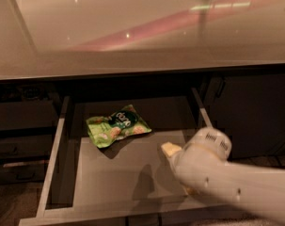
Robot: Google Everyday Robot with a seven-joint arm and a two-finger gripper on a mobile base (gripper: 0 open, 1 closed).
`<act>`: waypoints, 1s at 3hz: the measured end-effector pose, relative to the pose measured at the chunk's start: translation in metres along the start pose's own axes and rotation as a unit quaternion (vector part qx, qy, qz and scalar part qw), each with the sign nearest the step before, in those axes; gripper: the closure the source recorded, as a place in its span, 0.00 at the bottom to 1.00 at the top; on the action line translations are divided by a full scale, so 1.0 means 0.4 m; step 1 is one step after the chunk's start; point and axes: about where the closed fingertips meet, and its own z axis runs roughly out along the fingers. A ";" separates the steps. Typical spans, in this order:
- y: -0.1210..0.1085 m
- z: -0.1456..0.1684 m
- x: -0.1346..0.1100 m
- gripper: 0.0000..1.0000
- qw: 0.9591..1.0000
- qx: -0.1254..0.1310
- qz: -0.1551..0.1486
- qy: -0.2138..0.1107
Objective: Open top drawer
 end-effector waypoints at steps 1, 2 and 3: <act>0.089 0.004 -0.011 0.00 0.999 -0.019 -0.018 0.028; 0.089 0.004 -0.011 0.00 0.999 -0.019 -0.018 0.028; 0.073 0.000 -0.019 0.00 0.999 -0.021 -0.021 0.014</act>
Offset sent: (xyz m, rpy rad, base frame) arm -0.0310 -0.0110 -0.0165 -0.0762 0.0099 0.0086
